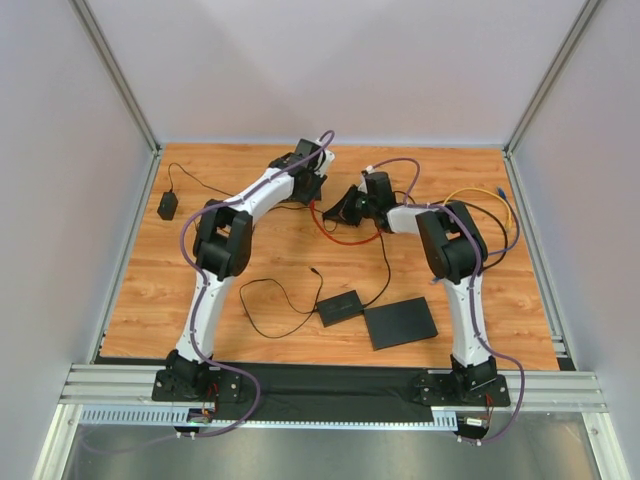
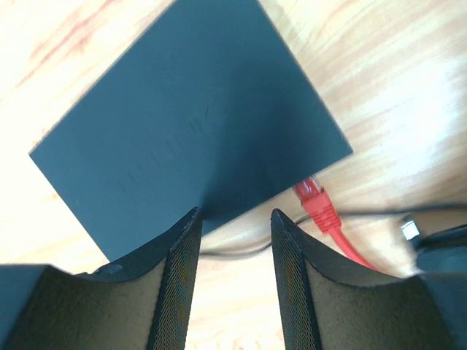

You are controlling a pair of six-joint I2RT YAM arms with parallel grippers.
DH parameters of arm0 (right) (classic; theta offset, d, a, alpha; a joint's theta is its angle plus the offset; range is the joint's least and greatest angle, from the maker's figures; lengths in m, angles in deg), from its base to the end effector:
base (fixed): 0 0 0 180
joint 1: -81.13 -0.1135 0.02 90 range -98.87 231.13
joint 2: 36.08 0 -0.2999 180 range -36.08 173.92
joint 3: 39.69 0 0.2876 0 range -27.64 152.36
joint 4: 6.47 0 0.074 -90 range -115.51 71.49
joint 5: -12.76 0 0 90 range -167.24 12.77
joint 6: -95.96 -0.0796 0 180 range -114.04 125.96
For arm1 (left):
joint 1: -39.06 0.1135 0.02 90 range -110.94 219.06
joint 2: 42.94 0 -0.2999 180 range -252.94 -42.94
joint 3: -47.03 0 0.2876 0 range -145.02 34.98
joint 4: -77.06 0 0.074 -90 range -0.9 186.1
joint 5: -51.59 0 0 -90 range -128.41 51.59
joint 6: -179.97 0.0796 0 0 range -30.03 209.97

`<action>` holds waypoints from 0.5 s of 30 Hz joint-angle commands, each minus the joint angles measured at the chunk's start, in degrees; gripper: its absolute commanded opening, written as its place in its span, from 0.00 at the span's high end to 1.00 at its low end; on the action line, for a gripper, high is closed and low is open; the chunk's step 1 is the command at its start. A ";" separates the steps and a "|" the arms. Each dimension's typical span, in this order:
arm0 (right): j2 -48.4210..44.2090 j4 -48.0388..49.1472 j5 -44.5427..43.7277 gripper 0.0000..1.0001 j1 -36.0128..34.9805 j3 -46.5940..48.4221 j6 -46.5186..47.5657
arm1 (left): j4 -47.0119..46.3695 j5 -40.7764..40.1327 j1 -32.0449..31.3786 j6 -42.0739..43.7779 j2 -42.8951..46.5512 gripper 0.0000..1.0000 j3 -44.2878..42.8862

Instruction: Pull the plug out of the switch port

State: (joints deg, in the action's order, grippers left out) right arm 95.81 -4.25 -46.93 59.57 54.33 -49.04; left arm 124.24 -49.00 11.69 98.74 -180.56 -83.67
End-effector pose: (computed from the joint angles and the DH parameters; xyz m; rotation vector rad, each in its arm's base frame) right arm 0.5091 0.2443 0.0770 0.3705 2.3923 1.2724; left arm 0.5540 -0.2703 0.1577 0.7022 2.3936 0.0975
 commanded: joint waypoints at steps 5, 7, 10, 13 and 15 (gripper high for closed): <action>-7.97 -16.78 -11.67 1.00 0.29 2.57 9.82 | -7.45 0.75 0.13 -4.12 9.04 0.49 7.03; -9.10 -19.44 -13.51 1.00 0.47 2.66 10.35 | -7.71 0.05 0.13 -4.29 9.47 0.48 7.38; -9.81 -21.63 -16.32 1.00 1.08 2.14 10.27 | -7.89 -0.74 0.22 -4.03 9.57 0.48 7.56; -10.43 -23.66 -22.99 1.00 1.44 0.65 9.74 | -8.15 -0.92 0.22 -4.03 9.83 0.48 7.82; -10.69 -24.45 -26.59 1.00 2.22 0.12 9.65 | -8.07 -1.10 0.13 -4.20 9.92 0.48 7.82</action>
State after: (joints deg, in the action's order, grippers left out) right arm 88.29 -25.14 -64.22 60.77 55.05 -40.74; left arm 117.94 -49.48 11.73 95.62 -175.36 -76.26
